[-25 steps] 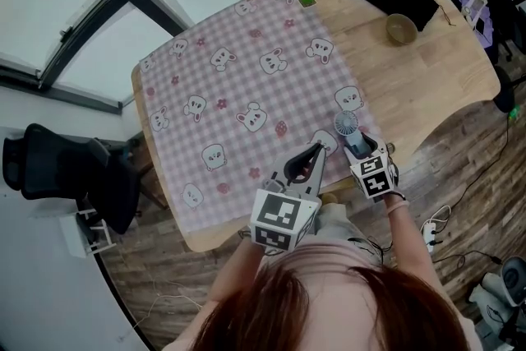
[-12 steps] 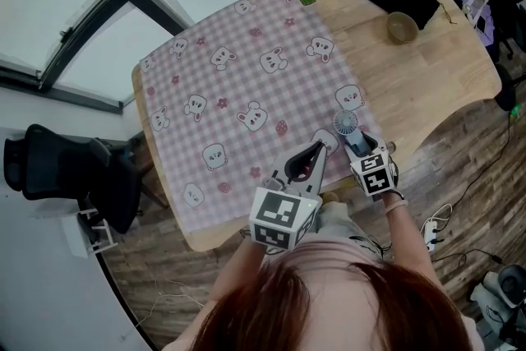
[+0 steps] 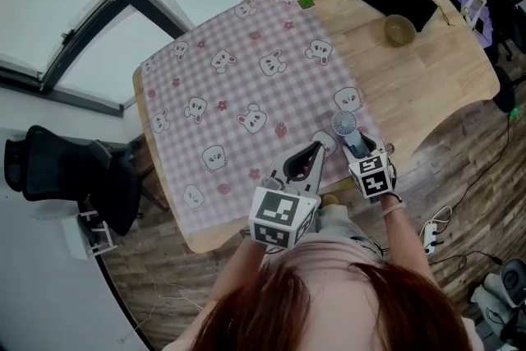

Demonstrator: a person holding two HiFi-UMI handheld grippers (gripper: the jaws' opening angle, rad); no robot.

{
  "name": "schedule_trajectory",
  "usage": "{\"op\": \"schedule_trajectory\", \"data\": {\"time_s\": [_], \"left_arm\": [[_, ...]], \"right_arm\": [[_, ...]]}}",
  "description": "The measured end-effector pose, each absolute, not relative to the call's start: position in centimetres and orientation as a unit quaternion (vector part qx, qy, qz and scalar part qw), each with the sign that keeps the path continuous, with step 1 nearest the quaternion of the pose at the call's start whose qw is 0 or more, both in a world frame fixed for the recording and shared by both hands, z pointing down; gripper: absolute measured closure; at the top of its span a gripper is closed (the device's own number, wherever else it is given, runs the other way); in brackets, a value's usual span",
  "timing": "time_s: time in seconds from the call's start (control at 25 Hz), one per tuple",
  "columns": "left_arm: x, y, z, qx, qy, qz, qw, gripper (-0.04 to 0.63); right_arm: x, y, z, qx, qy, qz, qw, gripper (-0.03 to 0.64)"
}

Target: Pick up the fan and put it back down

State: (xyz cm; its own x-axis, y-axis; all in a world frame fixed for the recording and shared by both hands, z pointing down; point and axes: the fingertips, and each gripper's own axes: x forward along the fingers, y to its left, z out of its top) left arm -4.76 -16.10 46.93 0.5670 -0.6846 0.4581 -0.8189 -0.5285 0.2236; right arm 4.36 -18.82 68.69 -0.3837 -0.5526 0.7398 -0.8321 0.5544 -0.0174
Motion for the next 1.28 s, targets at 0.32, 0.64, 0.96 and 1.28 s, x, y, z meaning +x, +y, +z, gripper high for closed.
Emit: {"op": "schedule_trajectory", "data": {"time_s": [0.32, 0.64, 0.96, 1.28], "left_arm": [[-5.3, -16.3, 45.8, 0.851, -0.458, 0.158, 0.201, 0.580], [-6.7, -17.3, 45.4, 0.849, -0.467, 0.149, 0.199, 0.580], [-5.8, -16.4, 44.6, 0.852, -0.467, 0.145, 0.188, 0.580], [-5.3, -16.0, 43.9, 0.858, -0.462, 0.140, 0.176, 0.580]], "right_arm": [[4.4, -18.8, 66.1, 0.433, -0.814, 0.189, 0.337, 0.406], [3.7, -19.4, 64.3, 0.443, -0.818, 0.180, 0.321, 0.405], [4.3, -18.6, 62.2, 0.449, -0.823, 0.174, 0.302, 0.405], [4.7, -18.5, 59.8, 0.468, -0.825, 0.156, 0.275, 0.405]]}}
